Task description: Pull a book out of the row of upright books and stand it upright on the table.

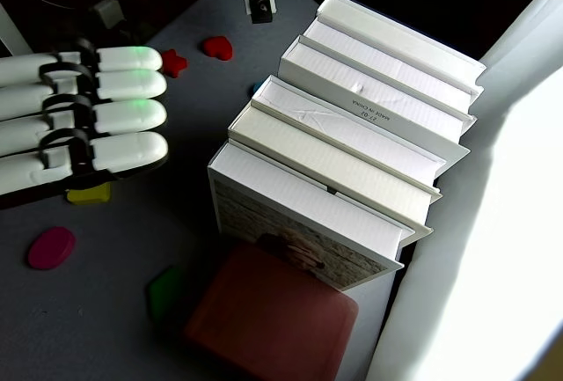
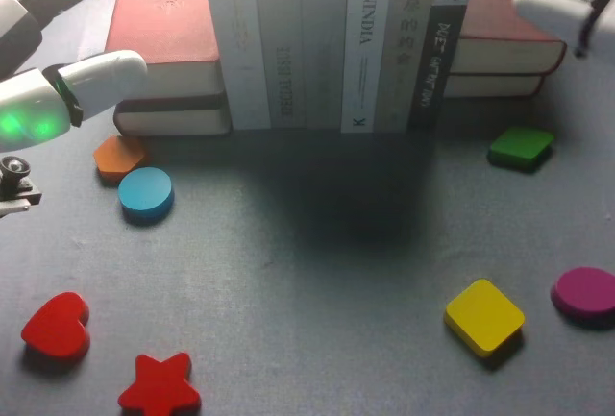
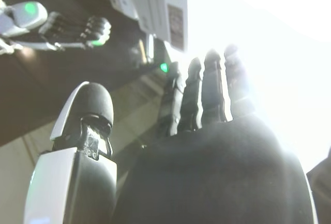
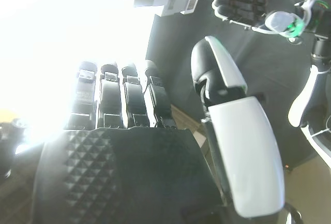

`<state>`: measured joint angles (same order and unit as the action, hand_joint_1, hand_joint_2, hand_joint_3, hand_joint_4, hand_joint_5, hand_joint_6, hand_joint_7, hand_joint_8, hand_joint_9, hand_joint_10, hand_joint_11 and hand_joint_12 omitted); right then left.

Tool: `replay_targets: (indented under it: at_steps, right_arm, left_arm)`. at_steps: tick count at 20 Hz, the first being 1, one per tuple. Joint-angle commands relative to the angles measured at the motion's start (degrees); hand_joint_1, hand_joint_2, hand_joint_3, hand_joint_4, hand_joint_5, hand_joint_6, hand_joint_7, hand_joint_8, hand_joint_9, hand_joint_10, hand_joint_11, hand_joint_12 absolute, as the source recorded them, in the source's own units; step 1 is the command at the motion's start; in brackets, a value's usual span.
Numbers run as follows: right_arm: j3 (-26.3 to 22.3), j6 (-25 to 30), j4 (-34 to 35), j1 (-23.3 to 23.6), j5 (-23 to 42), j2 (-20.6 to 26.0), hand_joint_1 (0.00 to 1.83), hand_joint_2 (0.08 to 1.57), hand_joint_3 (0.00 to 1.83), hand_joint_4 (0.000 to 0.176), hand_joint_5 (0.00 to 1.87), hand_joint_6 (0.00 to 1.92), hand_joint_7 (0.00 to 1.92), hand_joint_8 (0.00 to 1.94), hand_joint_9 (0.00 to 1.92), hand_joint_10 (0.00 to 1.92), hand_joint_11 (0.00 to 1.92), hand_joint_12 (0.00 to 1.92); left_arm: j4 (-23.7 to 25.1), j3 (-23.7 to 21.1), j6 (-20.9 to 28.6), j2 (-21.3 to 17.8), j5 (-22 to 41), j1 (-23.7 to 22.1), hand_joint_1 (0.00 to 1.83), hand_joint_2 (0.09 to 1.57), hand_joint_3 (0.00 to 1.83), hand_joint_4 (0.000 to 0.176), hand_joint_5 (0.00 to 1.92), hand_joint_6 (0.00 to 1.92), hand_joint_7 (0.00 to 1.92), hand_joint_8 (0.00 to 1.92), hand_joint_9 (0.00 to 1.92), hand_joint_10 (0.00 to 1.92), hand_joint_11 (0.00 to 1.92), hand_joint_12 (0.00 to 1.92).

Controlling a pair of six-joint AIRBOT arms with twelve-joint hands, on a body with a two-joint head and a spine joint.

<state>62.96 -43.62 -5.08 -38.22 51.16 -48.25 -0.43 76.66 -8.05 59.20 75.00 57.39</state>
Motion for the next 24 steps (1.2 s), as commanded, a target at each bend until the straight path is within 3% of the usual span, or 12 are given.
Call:
replay_targets:
  at_steps: [1,2,5,7,11,14,18,24]
  right_arm:
    - [0.74,0.0,0.4,1.85,3.71,-0.7,0.38,1.38,0.01,0.0,0.05,0.01,0.0,0.0,0.0,0.0,0.0,0.0]
    - [1.54,-0.02,-0.15,3.21,1.99,-1.6,0.32,1.38,0.01,0.0,0.06,0.01,0.0,0.0,0.0,0.0,0.0,0.0]
    - [3.54,-1.04,-2.42,8.62,-4.47,-4.11,0.31,1.38,0.0,0.0,0.09,0.02,0.0,0.0,0.0,0.0,0.0,0.0]
    - [4.58,-2.51,-3.61,11.72,-8.35,-5.74,0.21,1.39,0.01,0.0,0.1,0.02,0.0,0.0,0.0,0.0,0.0,0.0]
    - [6.51,-6.38,-4.19,16.33,-15.39,-8.92,0.09,1.39,0.0,0.0,0.2,0.05,0.0,0.0,0.0,0.0,0.0,0.0]
    - [7.35,-6.87,-4.25,17.18,-17.43,-10.1,0.07,1.39,0.0,0.0,0.34,0.11,0.0,0.0,0.0,0.0,0.0,0.0]
    - [7.46,-6.88,-4.77,17.24,-18.26,-10.48,0.15,1.37,0.0,0.0,0.57,0.22,0.0,0.0,0.0,0.0,0.0,0.0]
    - [2.75,-6.87,-6.59,16.31,-13.67,-8.31,0.13,1.39,0.0,0.0,0.74,0.39,0.1,0.02,0.0,0.0,0.0,0.0]
  left_arm:
    - [-1.66,0.34,0.47,0.35,6.93,-0.26,0.34,1.39,0.0,0.0,0.14,0.0,0.08,0.0,0.08,0.0,0.01,0.19]
    - [-1.76,0.29,0.48,0.4,6.99,-0.03,0.33,1.39,0.0,0.0,0.15,0.0,0.08,0.0,0.07,0.01,0.0,0.29]
    - [-2.16,0.44,0.9,0.82,7.17,0.44,0.32,1.38,0.0,0.005,0.14,0.0,0.05,0.0,0.04,0.0,0.0,0.28]
    - [-2.46,0.49,0.94,1.05,7.37,0.71,0.34,1.37,0.0,0.007,0.16,0.0,0.06,0.0,0.05,0.0,0.0,0.33]
    - [-2.47,0.66,1.21,1.36,7.35,0.76,0.36,1.36,0.0,0.007,0.16,0.0,0.05,0.0,0.04,0.0,0.0,0.28]
    - [-2.42,0.82,1.41,1.64,7.38,0.75,0.4,1.36,0.0,0.0,0.19,0.0,0.08,0.0,0.08,0.01,0.0,0.41]
    - [-2.43,0.84,1.48,1.65,7.46,0.75,0.4,1.36,0.0,0.0,0.2,0.0,0.08,0.0,0.08,0.0,0.0,0.39]
    - [-2.74,0.82,1.63,1.65,7.9,0.81,0.36,1.37,0.0,0.0,0.2,0.0,0.08,0.0,0.08,0.0,0.0,0.43]
